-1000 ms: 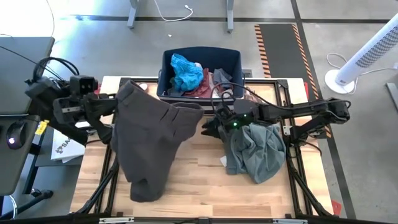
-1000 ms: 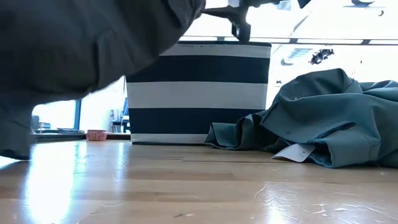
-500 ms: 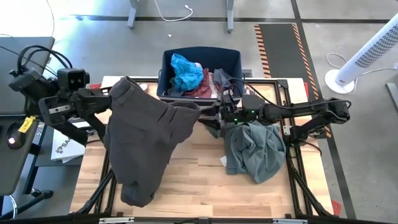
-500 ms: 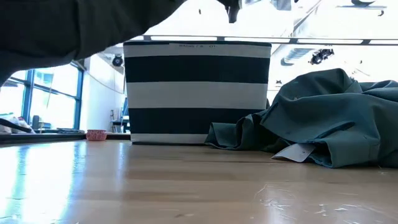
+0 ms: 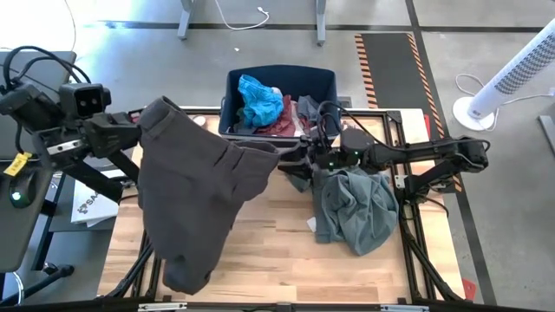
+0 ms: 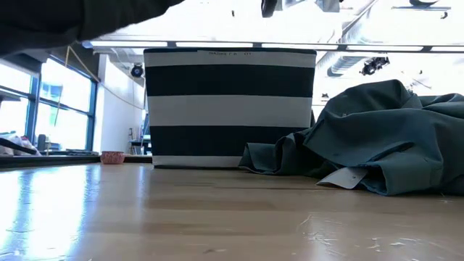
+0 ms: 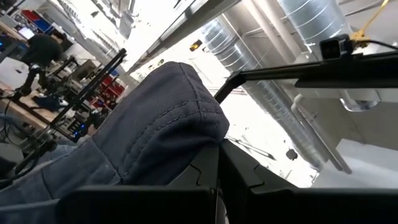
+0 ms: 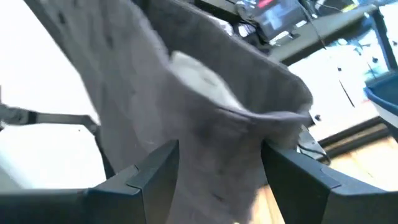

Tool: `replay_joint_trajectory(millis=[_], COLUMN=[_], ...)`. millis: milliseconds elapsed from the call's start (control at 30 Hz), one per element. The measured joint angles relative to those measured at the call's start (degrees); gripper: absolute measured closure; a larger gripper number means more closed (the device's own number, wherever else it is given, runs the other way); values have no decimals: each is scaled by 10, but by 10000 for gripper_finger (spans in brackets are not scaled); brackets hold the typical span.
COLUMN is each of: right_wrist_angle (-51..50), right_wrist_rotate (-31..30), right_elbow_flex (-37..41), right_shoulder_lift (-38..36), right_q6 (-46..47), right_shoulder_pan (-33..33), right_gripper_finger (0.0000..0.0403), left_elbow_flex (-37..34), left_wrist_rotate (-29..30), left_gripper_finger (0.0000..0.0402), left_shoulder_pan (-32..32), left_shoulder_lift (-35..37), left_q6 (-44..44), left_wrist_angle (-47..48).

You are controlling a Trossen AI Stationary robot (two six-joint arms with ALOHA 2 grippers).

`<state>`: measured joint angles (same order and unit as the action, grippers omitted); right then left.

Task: Sort clothes
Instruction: Fold the dark grey short

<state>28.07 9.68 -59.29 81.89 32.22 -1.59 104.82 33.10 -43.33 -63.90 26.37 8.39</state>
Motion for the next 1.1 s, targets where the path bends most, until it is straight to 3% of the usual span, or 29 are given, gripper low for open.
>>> replay_joint_trajectory(millis=[200, 433, 767, 1100], right_wrist_angle=[-42, -12, 28, 55], right_wrist_rotate=[4, -6, -7, 1], right_elbow_flex=[0, 0, 0, -6], right_shoulder_lift=[0, 0, 0, 25], right_q6=[24, -4, -70, -64], right_shoulder_pan=[-15, -15, -22, -23], right_gripper_finger=[137, 93, 91, 91], left_elbow_flex=[20, 23, 23, 23], left_wrist_rotate=[0, 0, 7, 4], left_gripper_finger=[401, 401, 401, 401], left_shoulder_pan=[0, 0, 1, 1], left_shoulder_lift=[-8, -12, -19, -45], left_q6=[-6, -10, 1, 5], left_wrist_angle=[11, 9, 5, -37])
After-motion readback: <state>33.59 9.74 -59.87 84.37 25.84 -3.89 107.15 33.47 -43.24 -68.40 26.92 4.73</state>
